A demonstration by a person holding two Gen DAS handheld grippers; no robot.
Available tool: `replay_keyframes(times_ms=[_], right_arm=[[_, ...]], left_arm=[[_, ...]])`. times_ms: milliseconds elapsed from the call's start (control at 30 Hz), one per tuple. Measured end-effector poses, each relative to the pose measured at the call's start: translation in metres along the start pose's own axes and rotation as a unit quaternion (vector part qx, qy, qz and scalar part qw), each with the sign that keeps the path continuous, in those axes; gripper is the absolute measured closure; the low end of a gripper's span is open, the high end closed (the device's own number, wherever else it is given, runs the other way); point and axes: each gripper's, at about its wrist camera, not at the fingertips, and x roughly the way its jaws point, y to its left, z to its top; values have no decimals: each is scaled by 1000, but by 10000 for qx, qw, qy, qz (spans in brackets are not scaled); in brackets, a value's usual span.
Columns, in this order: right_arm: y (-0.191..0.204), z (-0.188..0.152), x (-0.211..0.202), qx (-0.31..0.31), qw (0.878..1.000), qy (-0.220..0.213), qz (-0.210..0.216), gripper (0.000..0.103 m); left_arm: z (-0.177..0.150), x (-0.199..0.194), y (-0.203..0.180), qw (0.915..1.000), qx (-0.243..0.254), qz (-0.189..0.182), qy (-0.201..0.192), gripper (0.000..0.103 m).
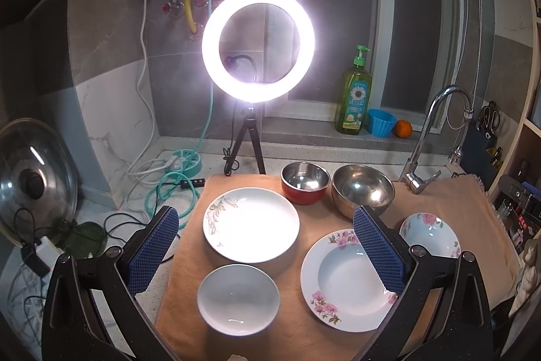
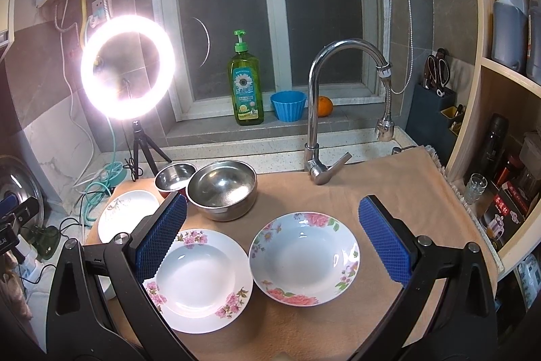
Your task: Organize plates and bowls
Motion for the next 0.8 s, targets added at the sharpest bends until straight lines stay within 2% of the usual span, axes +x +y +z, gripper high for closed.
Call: replay_keyframes(times_ms=[800], right_arm=[[0, -5, 5, 0, 10000, 42, 16, 0]], left_arm=[[-1, 1, -1, 10000, 4, 5, 1, 0]])
